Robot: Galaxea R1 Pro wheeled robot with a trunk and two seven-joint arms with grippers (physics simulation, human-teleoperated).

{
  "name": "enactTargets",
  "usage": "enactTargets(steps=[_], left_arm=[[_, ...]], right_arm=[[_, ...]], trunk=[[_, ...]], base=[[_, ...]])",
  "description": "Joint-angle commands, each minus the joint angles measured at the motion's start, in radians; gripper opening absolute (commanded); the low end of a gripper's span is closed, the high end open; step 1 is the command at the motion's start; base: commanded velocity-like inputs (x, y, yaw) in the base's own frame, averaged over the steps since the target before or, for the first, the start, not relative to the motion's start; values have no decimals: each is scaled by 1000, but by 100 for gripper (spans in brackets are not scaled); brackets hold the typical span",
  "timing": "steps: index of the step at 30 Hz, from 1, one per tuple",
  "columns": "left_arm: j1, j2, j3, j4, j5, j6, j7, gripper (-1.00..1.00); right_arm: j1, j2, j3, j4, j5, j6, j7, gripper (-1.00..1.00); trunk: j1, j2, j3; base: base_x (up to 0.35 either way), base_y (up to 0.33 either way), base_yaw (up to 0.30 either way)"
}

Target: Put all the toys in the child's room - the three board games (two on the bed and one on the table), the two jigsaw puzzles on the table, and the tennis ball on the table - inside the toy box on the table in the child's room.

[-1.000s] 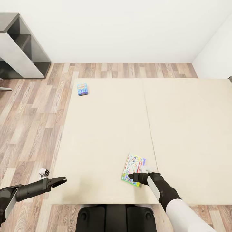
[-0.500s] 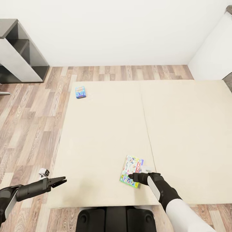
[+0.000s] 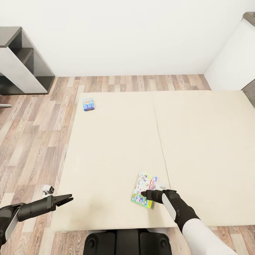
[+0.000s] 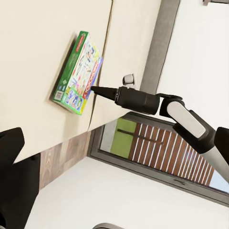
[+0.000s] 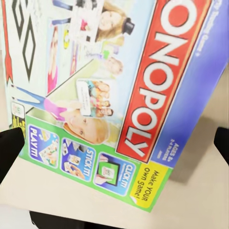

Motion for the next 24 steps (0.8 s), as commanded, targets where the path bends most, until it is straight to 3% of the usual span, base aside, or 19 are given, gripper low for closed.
enactTargets(steps=[1,24], left_arm=[[0,0,0,0,0,11,-4,100],[-1,-1,0,0,0,11,-4,100]], right_arm=[[0,0,1,-1,-2,5,0,100],[0,0,1,-1,-1,5,0,100]], trunk=[[1,-1,0],[1,-1,13]], base=[[0,0,-2],[0,0,0]])
